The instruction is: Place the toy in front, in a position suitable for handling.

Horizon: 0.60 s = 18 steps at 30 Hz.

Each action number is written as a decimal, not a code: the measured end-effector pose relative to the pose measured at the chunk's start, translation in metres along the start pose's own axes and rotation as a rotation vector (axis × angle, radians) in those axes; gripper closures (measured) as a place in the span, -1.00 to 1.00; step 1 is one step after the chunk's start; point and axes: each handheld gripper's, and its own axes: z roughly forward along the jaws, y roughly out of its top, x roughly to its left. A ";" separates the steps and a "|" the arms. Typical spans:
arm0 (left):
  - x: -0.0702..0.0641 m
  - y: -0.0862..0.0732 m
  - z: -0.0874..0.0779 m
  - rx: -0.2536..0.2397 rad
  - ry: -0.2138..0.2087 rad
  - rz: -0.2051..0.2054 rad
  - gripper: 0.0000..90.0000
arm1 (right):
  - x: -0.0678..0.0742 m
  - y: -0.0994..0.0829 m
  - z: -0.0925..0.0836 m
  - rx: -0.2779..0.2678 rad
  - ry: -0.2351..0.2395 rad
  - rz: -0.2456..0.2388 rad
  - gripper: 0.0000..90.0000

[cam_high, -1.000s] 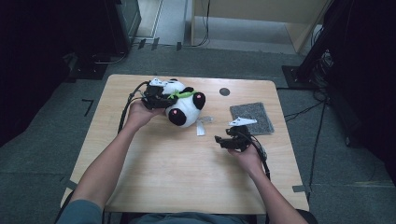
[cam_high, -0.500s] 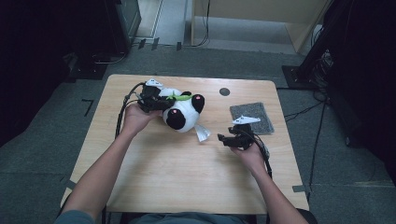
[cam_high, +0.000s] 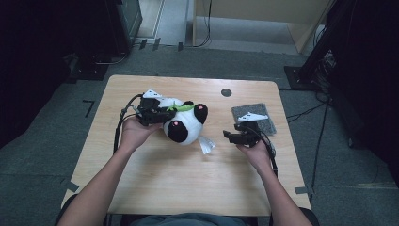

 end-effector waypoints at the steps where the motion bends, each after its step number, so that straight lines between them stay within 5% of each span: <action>1: 0.000 0.000 0.000 0.000 0.000 0.000 0.48 | 0.000 0.000 0.000 0.000 0.000 0.000 -0.15; 7: -0.013 -0.011 -0.006 0.011 -0.002 -0.001 0.48 | -0.008 0.002 -0.005 -0.016 -0.011 0.021 -0.15; 18: -0.028 -0.025 0.009 0.037 -0.018 -0.004 0.47 | -0.020 0.002 -0.013 -0.040 -0.035 0.044 -0.13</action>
